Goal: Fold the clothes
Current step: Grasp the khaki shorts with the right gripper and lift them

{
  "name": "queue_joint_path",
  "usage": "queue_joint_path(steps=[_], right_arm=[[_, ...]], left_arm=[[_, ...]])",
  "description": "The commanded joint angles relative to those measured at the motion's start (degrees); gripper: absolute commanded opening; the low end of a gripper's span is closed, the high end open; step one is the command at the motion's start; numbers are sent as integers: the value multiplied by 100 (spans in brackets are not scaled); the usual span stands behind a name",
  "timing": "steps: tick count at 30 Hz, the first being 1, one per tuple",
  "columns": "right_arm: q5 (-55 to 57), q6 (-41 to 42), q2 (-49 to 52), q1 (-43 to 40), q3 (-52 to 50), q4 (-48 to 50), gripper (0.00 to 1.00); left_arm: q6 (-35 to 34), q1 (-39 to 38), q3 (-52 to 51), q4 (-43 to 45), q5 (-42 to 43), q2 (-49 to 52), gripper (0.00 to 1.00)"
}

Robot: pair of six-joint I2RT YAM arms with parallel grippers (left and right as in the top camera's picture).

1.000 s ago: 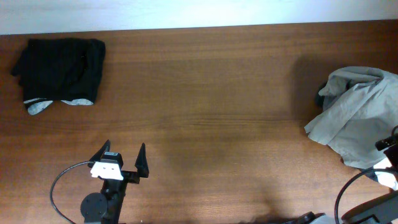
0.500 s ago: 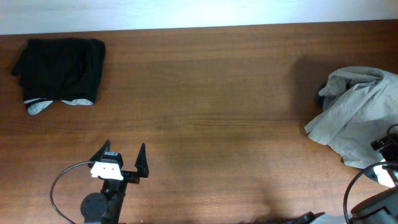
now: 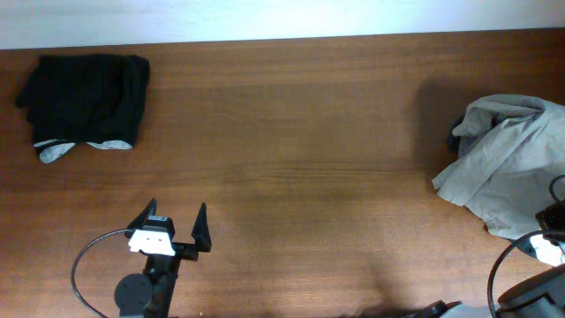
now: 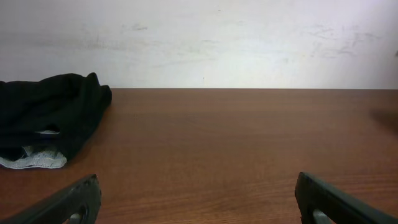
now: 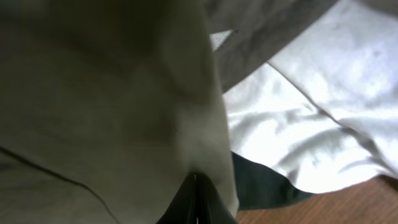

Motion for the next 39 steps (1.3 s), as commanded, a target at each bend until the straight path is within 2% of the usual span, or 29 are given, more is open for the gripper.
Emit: queue_joint_path(steps=[1,11,12,14,15,19,26,29,34,36,37,39], right_arm=[[-540,7,7,28,72,28,4],[-610,7,-413,31,1593,-1067,4],[-579,7,-411,28,1639,-1078,8],[-120,7,-367,28,1602,-1165,65],[138,2,-302,28,1530,-1237,77],[188,-70,-92,-131,1075,-1058,100],[-22,-245,63,-284,409,-348,99],[-494,-601,216,-282,374,-157,99],[-863,-750,754,-284,374,11,100],[-1049,-750,883,-284,374,59,93],[-1130,-750,916,-284,374,98,85],[-1259,-748,914,-284,376,170,63]], left_arm=[[-70,2,-44,7,-42,-33,99],[-70,2,-44,7,-39,-35,99],[-70,2,-44,7,-39,-33,99],[-70,2,-44,7,-39,-33,99],[-70,2,-44,7,-39,-33,99],[-70,2,-44,7,-39,-33,99],[-70,2,-44,7,-39,-33,99],[-70,4,-44,7,-39,-33,99],[-70,2,-42,7,-44,-28,99],[-70,4,-42,7,-39,-28,99],[-70,2,-42,7,-39,-28,99],[-70,2,-42,7,-39,-28,99]])
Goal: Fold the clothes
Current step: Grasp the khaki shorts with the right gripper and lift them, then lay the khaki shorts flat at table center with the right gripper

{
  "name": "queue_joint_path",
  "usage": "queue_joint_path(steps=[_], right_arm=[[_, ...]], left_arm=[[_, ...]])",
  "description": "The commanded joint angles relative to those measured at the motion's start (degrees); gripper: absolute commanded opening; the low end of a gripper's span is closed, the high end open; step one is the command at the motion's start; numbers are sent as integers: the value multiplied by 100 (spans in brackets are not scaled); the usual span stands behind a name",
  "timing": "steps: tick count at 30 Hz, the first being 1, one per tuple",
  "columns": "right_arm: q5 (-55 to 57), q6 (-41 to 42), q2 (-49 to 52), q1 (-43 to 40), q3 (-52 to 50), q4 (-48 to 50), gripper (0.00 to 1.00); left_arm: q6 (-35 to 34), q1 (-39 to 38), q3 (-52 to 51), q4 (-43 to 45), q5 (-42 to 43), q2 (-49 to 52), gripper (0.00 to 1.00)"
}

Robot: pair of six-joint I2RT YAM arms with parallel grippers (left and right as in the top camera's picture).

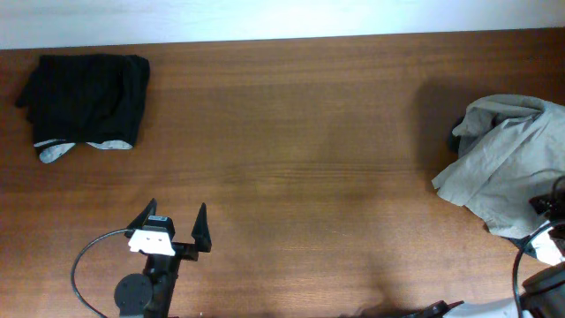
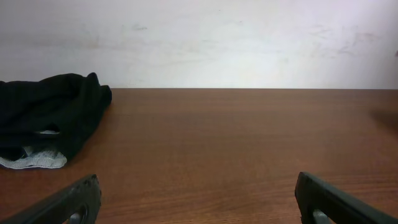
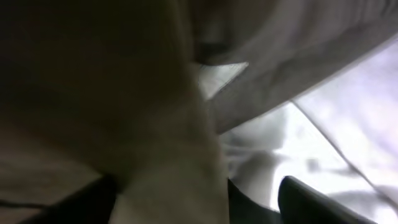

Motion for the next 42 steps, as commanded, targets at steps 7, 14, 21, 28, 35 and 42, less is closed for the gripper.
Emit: queue_joint_path(steps=[7,14,21,28,35,42], right_arm=[[-723,-90,20,-7,22,94,4],[-994,-96,-57,-4,669,-461,4],[-1679,-116,-605,236,1283,-660,4],[-1777,-107,-1491,1344,2282,-660,4],[-1867,-120,-1838,4205,4395,-1047,4],[-1650,-1036,-1788,7364,4931,-1141,4]], left_arm=[[-72,4,-42,7,-39,-28,99],[-72,2,-42,7,-39,-28,100],[-72,2,-42,7,-39,-28,99],[-72,2,-42,7,-39,-28,99],[-72,2,-42,7,-39,-28,99],[-72,2,-42,7,-39,-28,99]])
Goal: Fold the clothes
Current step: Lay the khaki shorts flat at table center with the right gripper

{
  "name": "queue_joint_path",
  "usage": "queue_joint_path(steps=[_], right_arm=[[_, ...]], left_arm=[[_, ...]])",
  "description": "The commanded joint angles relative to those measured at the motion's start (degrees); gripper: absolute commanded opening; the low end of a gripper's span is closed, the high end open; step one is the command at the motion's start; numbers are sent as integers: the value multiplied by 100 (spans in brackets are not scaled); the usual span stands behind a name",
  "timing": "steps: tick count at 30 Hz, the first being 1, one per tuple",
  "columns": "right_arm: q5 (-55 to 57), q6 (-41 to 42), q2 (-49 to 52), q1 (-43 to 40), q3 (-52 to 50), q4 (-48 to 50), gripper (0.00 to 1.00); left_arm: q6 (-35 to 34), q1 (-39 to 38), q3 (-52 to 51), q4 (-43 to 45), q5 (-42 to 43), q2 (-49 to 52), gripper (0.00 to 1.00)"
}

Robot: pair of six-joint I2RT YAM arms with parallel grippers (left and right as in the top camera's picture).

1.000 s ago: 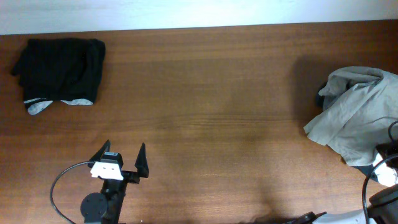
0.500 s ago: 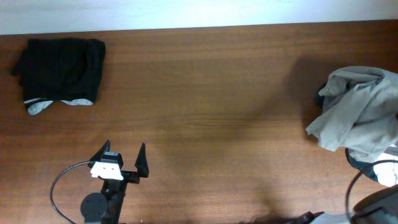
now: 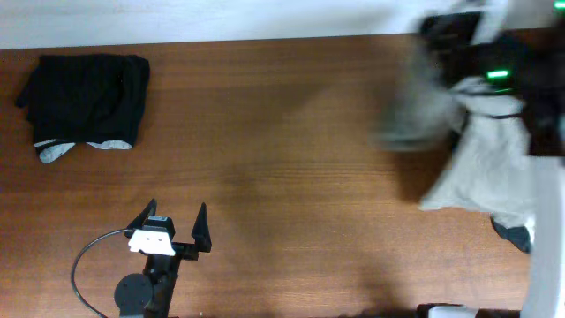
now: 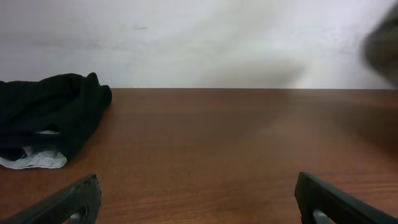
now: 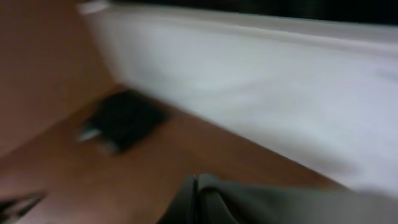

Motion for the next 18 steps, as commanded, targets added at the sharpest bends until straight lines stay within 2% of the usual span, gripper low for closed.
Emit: queue_joint_path(steps=[1,2,3,4,5,8,9,13,16,18], right_arm=[[122,-444,-79,1051,179,-127,4],[243,-442,-28,1161,179,-201,4],[402,-442,20,1222,179,-289,13],[560,-439,57,1255,179,-380,41],[761,-437,103,1270,179,-496,99],[1755,-391,122,1270,179,-748,99],[2398,-293,120,1270,181,-831,99],[4760,612,125,1056,181,-1132,99],[5077,1147,221,424,181,-1550,99],[5071,1786,391,-391,177,-2017,99]], left_arm=[[-72,2,-42,9,-39,-28,99],[-72,2,-42,9,-39,-28,99],[-72,4,-42,9,-39,-28,99],[-72,2,-42,9,-39,-28,99],[-72,2,-42,9,-39,-28,99],[-72,2,-42,9,-39,-28,99],[-72,2,-42,9,-39,-28,99],[-72,2,-42,9,-39,-28,99],[-72,4,-42,9,-39,-28,99],[-72,2,-42,9,-39,-28,99]])
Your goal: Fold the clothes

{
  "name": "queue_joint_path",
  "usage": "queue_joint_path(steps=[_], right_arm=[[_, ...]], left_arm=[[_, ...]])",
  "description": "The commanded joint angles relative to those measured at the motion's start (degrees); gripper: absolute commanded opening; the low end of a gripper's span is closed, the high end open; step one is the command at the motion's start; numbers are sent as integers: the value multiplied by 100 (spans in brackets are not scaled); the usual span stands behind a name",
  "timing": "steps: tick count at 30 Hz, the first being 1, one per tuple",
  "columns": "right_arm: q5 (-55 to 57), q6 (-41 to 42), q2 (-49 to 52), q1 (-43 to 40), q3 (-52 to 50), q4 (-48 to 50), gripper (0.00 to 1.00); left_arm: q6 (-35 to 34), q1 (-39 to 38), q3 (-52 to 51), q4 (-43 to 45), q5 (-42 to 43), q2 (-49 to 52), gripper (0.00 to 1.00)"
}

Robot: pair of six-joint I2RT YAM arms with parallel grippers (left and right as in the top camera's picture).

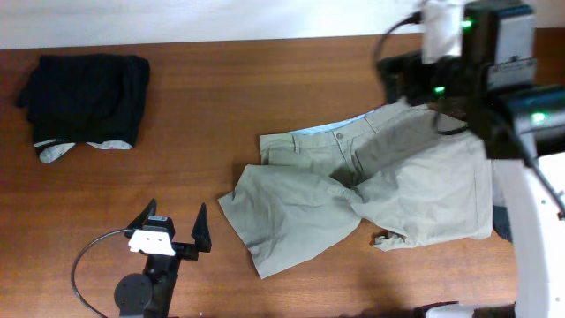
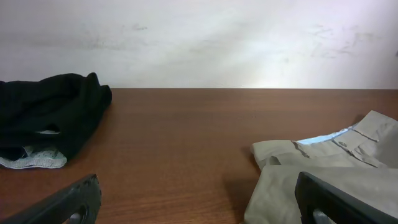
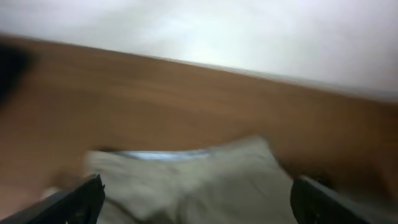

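Khaki shorts (image 1: 353, 190) lie spread out on the table's middle right, waistband toward the back, one leg reaching forward-left. They also show in the left wrist view as shorts (image 2: 323, 171). My right gripper (image 1: 397, 78) hovers open over the waistband (image 3: 180, 155), its fingers (image 3: 81, 196) wide apart and holding nothing. A black folded garment (image 1: 84, 97) sits at the back left, also in the left wrist view (image 2: 50, 118). My left gripper (image 1: 174, 223) rests open at the front left, just left of the shorts' leg.
The wooden table (image 1: 265, 106) ends at a white wall at the back. A dark bit of cloth (image 1: 503, 225) peeks from under the shorts at the right edge. The right arm's white body (image 1: 530, 238) runs down the right side.
The shorts, then held aloft and blurred at the back right in my shut right gripper, now lie spread on the table. The right gripper has opened. The left arm has not moved.
The shorts were a crumpled heap at the right edge with my right gripper shut in them. Then its fingers were apart in the cloth. Then it was shut, with the shorts raised at the back right. Now they lie flat mid-table, released.
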Motion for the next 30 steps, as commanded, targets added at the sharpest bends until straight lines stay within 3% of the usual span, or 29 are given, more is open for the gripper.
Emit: queue_joint_path(steps=[1,4,10,14,25,29,30], right_arm=[[868,1259,323,-1327,87,-595,99],[739,1394,708,-2411,87,-1099,99],[319,1851,1620,-3770,87,-1681,99],[302,2374,2190,-4218,87,-1659,99],[-61,2479,3182,-4542,87,-1322,98],[-61,2479,3292,-4542,74,-1108,87],[-63,2479,3320,-4542,72,-1047,73]], left_arm=[[-72,2,-42,9,-39,-28,99],[-72,2,-42,9,-39,-28,99],[-72,2,-42,9,-39,-28,100],[-72,4,-42,9,-39,-28,99],[-72,2,-42,9,-39,-28,99],[-72,4,-42,9,-39,-28,99],[-72,2,-42,9,-39,-28,99]])
